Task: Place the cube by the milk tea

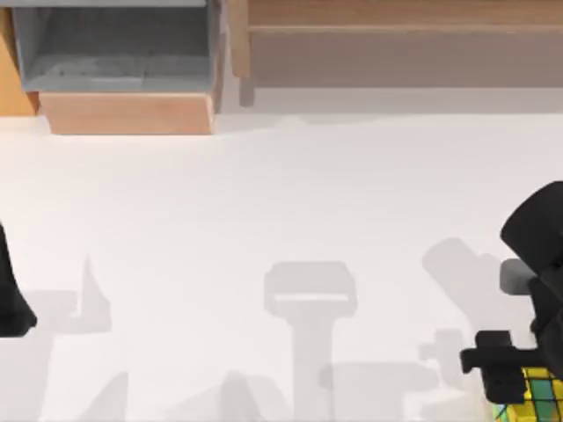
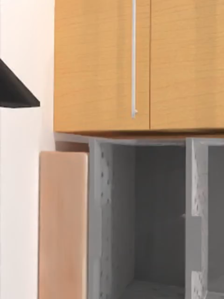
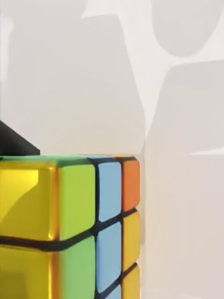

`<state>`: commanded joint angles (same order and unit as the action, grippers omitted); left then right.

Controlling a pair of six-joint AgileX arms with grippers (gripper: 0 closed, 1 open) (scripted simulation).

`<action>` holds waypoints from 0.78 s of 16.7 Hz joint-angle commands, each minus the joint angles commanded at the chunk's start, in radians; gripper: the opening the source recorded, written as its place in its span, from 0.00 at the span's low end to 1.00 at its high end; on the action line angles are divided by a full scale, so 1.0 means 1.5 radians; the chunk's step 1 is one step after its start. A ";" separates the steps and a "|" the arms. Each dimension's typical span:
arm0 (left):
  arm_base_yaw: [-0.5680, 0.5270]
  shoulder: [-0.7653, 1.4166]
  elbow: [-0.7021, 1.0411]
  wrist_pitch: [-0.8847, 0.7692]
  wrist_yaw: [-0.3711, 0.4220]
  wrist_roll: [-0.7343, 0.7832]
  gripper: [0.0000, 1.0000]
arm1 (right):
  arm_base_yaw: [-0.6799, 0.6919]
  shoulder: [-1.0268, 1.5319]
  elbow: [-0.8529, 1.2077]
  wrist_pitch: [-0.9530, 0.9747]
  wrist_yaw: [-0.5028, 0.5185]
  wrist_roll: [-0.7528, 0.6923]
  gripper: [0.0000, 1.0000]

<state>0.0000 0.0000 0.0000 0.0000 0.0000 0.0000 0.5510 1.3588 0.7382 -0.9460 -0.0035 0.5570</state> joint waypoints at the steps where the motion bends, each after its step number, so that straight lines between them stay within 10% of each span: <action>1: 0.000 0.000 0.000 0.000 0.000 0.000 1.00 | 0.000 0.000 0.000 0.000 0.000 0.000 0.00; 4: 0.000 0.000 0.000 0.000 0.000 0.000 1.00 | 0.000 0.000 0.000 0.000 0.000 0.000 0.00; 13: 0.000 0.000 0.000 0.000 0.000 0.000 1.00 | 0.000 0.000 0.000 0.000 0.000 0.000 0.68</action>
<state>0.0000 0.0000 0.0000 0.0000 0.0000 0.0000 0.5510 1.3588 0.7382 -0.9460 -0.0035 0.5570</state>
